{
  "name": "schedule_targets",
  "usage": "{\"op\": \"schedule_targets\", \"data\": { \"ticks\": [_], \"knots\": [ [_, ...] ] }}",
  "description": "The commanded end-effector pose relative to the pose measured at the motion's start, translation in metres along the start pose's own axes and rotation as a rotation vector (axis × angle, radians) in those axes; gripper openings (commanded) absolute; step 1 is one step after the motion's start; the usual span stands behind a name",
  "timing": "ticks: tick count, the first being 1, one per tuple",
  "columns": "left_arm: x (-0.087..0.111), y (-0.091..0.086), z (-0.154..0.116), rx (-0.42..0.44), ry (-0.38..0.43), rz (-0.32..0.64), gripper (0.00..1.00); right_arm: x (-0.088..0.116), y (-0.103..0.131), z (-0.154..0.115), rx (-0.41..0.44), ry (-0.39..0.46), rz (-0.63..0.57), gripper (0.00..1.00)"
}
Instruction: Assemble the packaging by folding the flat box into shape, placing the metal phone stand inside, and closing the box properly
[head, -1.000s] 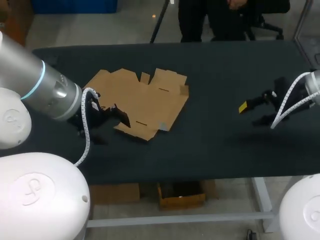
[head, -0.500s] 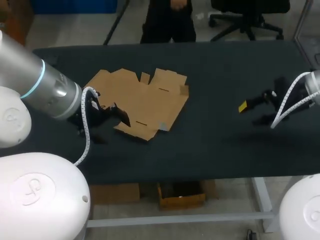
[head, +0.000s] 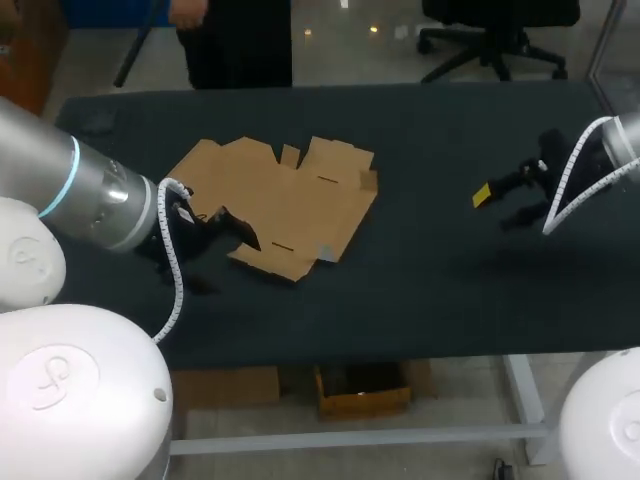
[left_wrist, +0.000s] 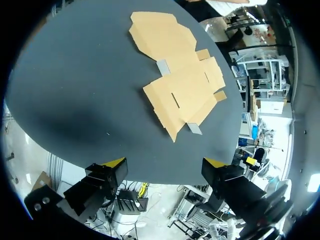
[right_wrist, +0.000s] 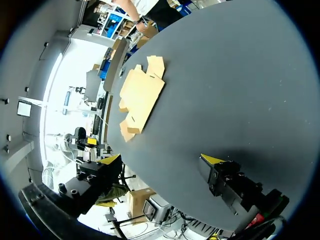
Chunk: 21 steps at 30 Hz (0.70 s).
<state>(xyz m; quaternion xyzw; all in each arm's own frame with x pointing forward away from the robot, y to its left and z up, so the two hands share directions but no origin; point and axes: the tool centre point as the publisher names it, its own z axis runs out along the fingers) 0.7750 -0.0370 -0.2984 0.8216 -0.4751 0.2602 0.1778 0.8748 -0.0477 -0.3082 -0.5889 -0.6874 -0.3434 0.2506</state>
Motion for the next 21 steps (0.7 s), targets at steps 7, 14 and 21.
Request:
{"op": "schedule_targets", "data": {
  "ticks": [7,14,21],
  "knots": [
    [-0.006,-0.005,0.016,0.006,0.029,-0.053,1.00,0.001,0.014,0.000,0.048,-0.007,-0.036,1.00],
    [-0.004,-0.009,0.026,0.000,0.037,-0.080,1.00,0.001,0.017,0.002,0.062,-0.005,-0.048,1.00],
    [-0.005,-0.014,0.034,0.003,0.059,-0.109,1.00,0.000,0.012,-0.002,0.063,-0.011,-0.051,1.00]
  ]
}}
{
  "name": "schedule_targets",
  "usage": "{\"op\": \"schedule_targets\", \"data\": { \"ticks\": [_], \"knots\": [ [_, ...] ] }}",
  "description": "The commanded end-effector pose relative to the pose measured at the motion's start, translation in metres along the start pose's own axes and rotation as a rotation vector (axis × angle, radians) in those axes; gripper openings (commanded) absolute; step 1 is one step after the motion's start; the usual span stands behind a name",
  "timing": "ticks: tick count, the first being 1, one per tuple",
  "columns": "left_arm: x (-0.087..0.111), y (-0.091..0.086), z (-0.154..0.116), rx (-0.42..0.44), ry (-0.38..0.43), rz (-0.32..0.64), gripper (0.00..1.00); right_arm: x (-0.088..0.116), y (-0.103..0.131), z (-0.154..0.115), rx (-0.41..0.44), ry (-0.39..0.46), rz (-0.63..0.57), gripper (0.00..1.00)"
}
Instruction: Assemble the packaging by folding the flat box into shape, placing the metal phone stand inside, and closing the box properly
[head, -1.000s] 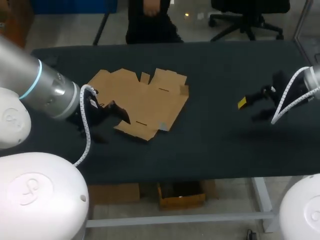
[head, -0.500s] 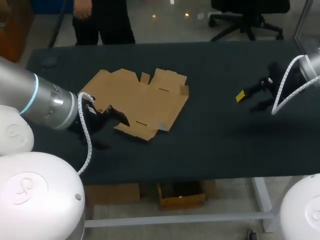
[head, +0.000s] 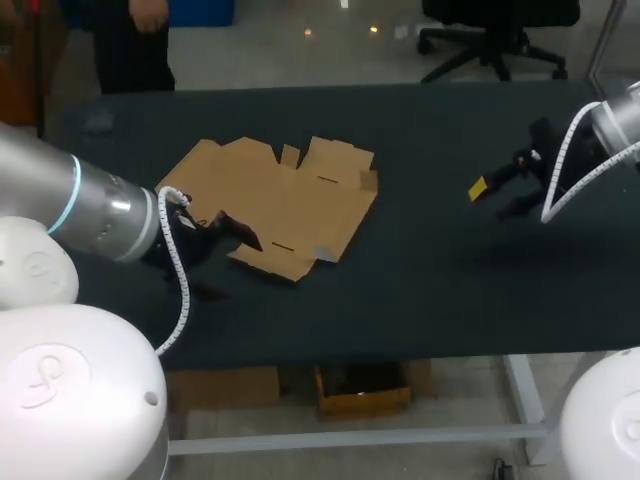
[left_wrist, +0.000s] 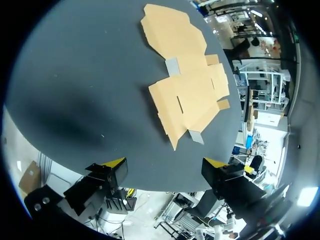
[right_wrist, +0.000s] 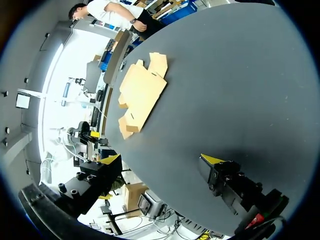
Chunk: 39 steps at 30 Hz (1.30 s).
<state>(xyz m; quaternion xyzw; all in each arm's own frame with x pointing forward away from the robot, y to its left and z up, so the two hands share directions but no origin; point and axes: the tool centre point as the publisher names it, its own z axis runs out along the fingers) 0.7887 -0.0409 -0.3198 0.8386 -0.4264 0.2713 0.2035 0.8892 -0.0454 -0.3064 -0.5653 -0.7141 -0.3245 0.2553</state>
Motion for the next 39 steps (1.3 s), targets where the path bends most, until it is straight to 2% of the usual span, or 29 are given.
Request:
{"op": "schedule_targets", "data": {
  "ticks": [1,12,21,28,34,37,39],
  "knots": [
    [-0.001,-0.004,0.013,0.002,0.011,-0.009,1.00,-0.001,-0.004,-0.004,0.000,0.001,0.002,1.00],
    [-0.003,-0.013,0.027,0.012,0.035,-0.046,1.00,-0.004,-0.007,-0.005,-0.002,0.001,0.009,1.00],
    [-0.006,-0.022,0.035,0.044,0.069,-0.034,1.00,-0.004,-0.007,-0.005,-0.002,0.001,0.009,1.00],
    [-0.008,-0.029,0.043,0.051,0.092,-0.030,0.94,-0.004,-0.007,-0.005,-0.002,0.001,0.009,1.00],
    [-0.007,-0.041,0.047,0.026,0.144,-0.016,0.98,-0.004,-0.007,-0.005,-0.002,0.001,0.009,1.00],
    [-0.007,-0.047,0.049,0.015,0.159,-0.017,0.91,-0.004,-0.007,-0.005,-0.002,0.001,0.009,1.00],
    [-0.009,-0.050,0.050,0.010,0.176,-0.023,0.81,-0.004,-0.007,-0.005,-0.002,0.001,0.009,1.00]
  ]
}}
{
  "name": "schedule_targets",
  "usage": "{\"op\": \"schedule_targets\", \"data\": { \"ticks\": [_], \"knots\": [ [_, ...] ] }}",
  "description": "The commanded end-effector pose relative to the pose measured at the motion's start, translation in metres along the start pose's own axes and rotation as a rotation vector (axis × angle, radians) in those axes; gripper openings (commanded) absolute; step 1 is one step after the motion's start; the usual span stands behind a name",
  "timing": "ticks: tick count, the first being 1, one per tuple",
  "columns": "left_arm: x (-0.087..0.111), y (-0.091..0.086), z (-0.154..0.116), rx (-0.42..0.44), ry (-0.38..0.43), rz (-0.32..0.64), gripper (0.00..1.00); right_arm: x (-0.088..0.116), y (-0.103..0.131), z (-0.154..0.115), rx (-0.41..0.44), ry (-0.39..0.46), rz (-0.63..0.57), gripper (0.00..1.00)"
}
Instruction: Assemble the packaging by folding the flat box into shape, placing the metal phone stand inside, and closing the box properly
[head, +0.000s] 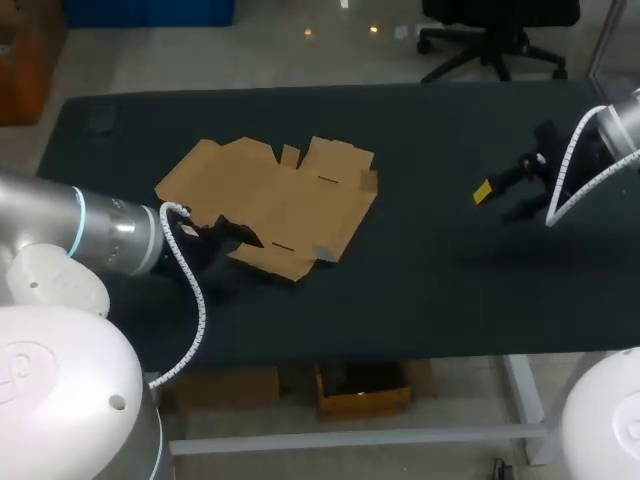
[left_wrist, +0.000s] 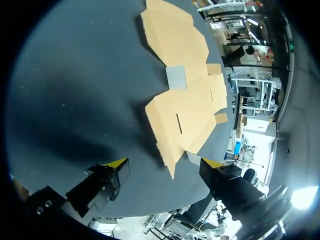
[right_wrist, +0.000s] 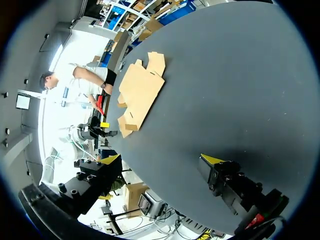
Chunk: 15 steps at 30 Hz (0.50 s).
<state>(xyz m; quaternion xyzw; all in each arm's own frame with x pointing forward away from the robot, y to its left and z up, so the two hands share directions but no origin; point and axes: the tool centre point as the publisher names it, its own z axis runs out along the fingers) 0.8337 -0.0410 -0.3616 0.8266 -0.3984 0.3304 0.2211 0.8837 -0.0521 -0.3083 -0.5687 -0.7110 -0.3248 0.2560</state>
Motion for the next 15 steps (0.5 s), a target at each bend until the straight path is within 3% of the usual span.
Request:
{"op": "schedule_targets", "data": {
  "ticks": [1,6,15],
  "knots": [
    [-0.006,-0.011,0.005,-0.021,0.045,-0.005,0.75,0.000,-0.001,-0.001,0.001,0.000,0.000,1.00],
    [-0.010,-0.019,0.007,-0.026,0.075,-0.023,0.53,0.000,-0.001,-0.001,0.001,0.000,0.000,1.00],
    [-0.014,-0.027,0.012,-0.053,0.104,-0.049,0.47,0.000,-0.001,-0.001,0.001,0.000,0.000,1.00]
  ]
}}
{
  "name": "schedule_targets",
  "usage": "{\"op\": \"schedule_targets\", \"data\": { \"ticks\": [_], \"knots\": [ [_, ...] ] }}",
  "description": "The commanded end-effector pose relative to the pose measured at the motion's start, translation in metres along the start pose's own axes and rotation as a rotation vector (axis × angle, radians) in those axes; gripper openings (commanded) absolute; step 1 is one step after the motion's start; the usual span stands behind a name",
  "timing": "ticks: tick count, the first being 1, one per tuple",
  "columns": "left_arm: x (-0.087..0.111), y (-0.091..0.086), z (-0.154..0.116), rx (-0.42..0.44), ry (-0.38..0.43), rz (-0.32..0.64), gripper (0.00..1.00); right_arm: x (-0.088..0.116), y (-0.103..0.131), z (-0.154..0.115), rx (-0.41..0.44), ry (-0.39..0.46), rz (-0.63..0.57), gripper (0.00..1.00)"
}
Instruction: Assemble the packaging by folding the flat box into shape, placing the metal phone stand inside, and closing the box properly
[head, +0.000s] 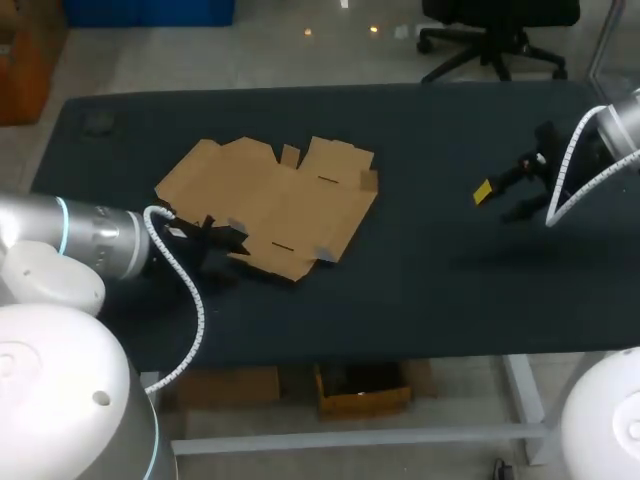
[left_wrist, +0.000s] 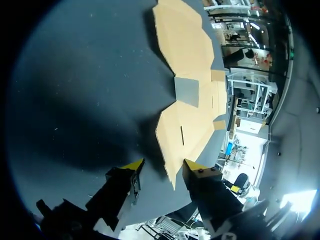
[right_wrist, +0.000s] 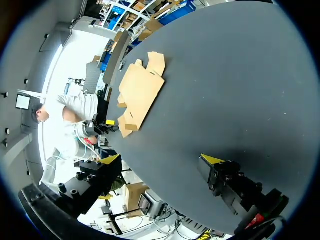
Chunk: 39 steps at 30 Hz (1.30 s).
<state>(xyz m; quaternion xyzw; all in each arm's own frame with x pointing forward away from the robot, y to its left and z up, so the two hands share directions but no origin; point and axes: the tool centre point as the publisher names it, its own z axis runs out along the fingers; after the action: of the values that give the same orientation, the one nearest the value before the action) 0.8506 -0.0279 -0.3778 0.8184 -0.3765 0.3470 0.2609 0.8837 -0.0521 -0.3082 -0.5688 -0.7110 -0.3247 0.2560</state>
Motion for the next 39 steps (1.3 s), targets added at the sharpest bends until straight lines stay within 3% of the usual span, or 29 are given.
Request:
{"op": "schedule_targets", "data": {
  "ticks": [1,10,22,24,25,27,32,39],
  "knots": [
    [-0.004,-0.005,0.003,-0.013,0.032,-0.001,0.47,0.000,0.000,-0.001,0.001,0.001,0.000,1.00],
    [-0.003,-0.012,0.011,-0.037,0.076,-0.008,0.42,0.000,0.000,-0.001,0.001,0.001,0.000,1.00],
    [0.003,-0.018,0.028,-0.067,0.072,-0.007,0.34,0.000,0.000,-0.001,0.001,0.001,0.000,1.00],
    [0.003,-0.018,0.030,-0.070,0.067,-0.012,0.27,0.000,0.000,-0.001,0.001,0.001,0.000,1.00],
    [0.002,-0.019,0.030,-0.072,0.064,-0.014,0.15,0.000,0.000,-0.001,0.001,0.001,0.000,1.00],
    [0.002,-0.020,0.031,-0.076,0.054,-0.018,0.00,0.000,0.000,-0.001,0.001,0.001,0.000,1.00],
    [0.001,-0.022,0.030,-0.083,0.033,-0.021,0.00,0.000,0.000,-0.001,0.001,0.001,0.000,1.00],
    [0.004,-0.025,0.025,-0.163,0.010,0.005,0.00,0.000,0.000,-0.001,0.001,0.001,0.000,1.00]
  ]
}}
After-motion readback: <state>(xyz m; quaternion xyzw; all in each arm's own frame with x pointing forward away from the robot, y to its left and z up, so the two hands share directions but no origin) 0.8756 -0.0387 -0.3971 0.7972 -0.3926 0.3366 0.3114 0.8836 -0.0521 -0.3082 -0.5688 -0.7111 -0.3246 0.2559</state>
